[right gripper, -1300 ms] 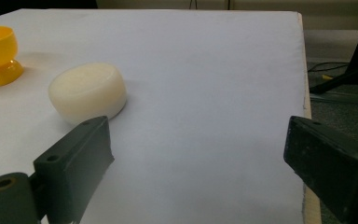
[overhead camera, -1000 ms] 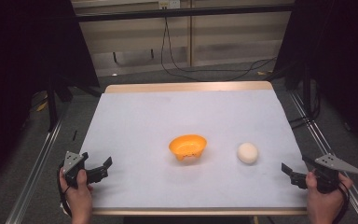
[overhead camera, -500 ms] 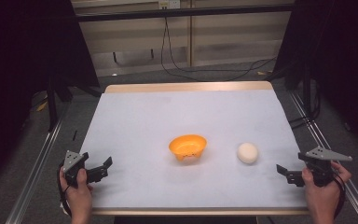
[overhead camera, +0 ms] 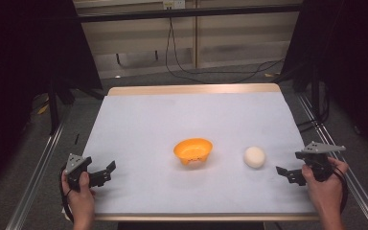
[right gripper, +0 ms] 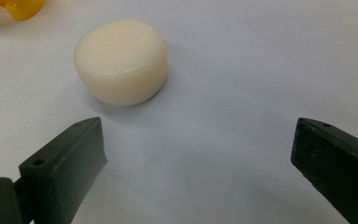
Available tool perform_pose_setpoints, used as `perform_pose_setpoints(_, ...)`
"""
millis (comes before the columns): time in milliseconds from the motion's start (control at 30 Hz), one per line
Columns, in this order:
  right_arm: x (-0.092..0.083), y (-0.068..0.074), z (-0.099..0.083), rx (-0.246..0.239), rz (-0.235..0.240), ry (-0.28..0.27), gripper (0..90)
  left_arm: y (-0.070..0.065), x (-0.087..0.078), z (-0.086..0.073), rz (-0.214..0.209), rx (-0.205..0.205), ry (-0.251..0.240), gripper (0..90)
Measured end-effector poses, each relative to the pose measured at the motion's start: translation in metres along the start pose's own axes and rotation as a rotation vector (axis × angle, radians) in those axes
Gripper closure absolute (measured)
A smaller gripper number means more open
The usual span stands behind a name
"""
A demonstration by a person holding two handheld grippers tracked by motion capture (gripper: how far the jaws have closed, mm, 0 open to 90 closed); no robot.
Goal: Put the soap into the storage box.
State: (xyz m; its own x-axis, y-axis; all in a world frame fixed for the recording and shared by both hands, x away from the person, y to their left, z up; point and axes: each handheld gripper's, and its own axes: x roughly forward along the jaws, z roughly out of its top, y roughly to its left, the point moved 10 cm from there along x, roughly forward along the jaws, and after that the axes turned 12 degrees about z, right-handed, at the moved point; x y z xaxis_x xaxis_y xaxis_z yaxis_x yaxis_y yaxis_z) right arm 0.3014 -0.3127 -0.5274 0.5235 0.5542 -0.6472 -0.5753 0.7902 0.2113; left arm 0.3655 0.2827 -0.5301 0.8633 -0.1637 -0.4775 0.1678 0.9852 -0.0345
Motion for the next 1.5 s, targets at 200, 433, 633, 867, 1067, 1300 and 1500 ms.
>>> perform_pose_setpoints(200,0.007,0.003,0.008,-0.003,0.027,0.046,2.7,0.0,0.002,-0.001,-0.013,-0.019,0.018,0.8)
perform_pose_setpoints(433,0.013,0.005,0.013,0.003,0.045,0.089,2.6,0.0,0.003,-0.001,-0.017,-0.018,0.026,0.9)
perform_pose_setpoints(633,0.017,0.006,0.019,-0.005,0.055,0.113,1.4,0.0,0.002,-0.001,-0.024,-0.021,0.028,0.8)
perform_pose_setpoints(867,0.027,0.014,0.031,-0.021,0.079,0.126,0.8,0.0,0.003,-0.001,-0.023,-0.017,0.029,0.8)
perform_pose_setpoints(1067,0.034,0.021,0.038,-0.041,0.091,0.151,0.6,0.001,0.003,-0.001,-0.028,-0.023,0.031,0.7)
perform_pose_setpoints(1300,0.045,0.025,0.042,-0.038,0.109,0.176,0.5,0.0,0.003,-0.001,-0.033,-0.027,0.032,0.7)
perform_pose_setpoints(1500,0.053,0.029,0.045,-0.034,0.123,0.188,1.0,0.0,0.003,-0.001,-0.035,-0.027,0.033,0.7)
